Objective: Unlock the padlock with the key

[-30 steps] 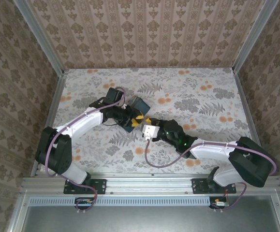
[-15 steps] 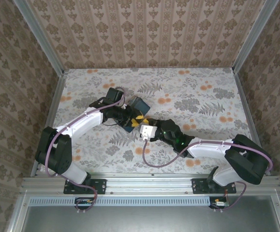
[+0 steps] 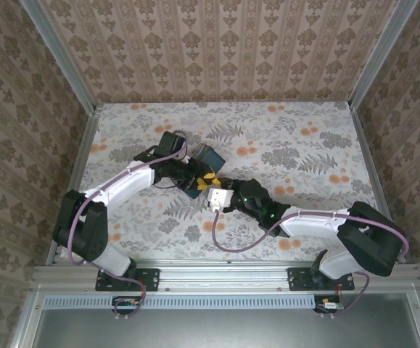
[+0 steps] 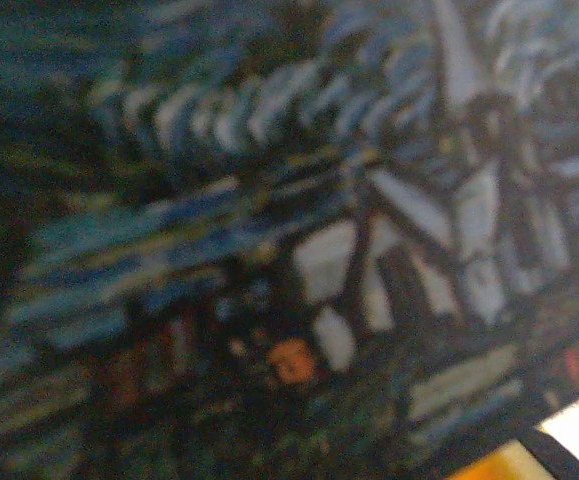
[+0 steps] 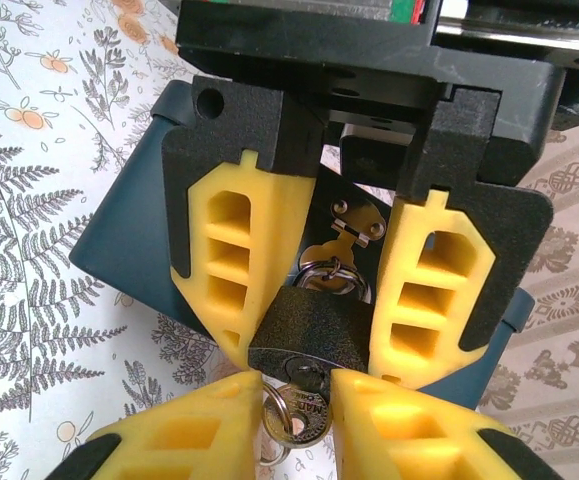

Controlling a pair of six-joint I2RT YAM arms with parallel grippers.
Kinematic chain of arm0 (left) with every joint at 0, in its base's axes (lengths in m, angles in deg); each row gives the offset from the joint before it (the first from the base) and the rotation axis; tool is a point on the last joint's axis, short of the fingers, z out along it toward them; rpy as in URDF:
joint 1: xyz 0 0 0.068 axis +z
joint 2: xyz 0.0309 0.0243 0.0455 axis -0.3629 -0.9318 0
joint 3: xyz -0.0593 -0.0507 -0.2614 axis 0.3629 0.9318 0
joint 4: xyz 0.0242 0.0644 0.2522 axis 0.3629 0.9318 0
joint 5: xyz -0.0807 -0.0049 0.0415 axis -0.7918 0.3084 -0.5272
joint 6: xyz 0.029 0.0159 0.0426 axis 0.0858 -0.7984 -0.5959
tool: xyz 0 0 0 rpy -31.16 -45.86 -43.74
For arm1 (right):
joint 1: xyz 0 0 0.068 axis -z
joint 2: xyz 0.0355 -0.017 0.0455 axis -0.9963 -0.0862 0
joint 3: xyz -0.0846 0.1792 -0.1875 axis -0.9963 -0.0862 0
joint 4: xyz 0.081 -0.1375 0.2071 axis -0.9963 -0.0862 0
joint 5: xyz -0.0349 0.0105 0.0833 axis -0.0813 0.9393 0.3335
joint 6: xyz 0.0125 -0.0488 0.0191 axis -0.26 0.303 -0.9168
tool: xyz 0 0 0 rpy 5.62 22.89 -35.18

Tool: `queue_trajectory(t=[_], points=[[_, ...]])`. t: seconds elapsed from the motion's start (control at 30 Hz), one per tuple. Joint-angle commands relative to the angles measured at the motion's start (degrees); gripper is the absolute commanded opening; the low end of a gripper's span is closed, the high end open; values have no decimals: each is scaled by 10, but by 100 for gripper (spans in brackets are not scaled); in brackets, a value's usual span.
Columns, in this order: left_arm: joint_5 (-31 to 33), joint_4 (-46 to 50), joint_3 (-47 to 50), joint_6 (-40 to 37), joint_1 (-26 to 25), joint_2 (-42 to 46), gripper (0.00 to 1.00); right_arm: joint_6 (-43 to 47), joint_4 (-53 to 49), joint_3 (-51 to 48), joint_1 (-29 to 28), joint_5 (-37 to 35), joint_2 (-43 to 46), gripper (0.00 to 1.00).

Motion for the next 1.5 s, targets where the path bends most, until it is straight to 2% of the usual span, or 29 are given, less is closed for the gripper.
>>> queue_trajectory(t=[0.0,0.43,0.77,0.97,1.1,1.33,1.47], points=[[-16,-14,-8,5,-3,18,5,10,-3,16,-3,-9,-8,22],[-18,-20,-3,9,-2,25,5,-24,-5,10,3,-30,-25,15],[-26,-27,4,4,-1,32,5,-213,16,-14,39,9,-13,12],[-27,-31,13,6,3,40,5,-279,16,-26,49,22,1,12],[-26,-27,11,3,4,44,5,-335,-7,-23,73,63,15,12],[-25,-22,20,-1,10,49,5,-266,-67,-30,75,93,67,29],[-26,-21,18,-3,12,50,5,-187,-68,-41,74,66,91,31]])
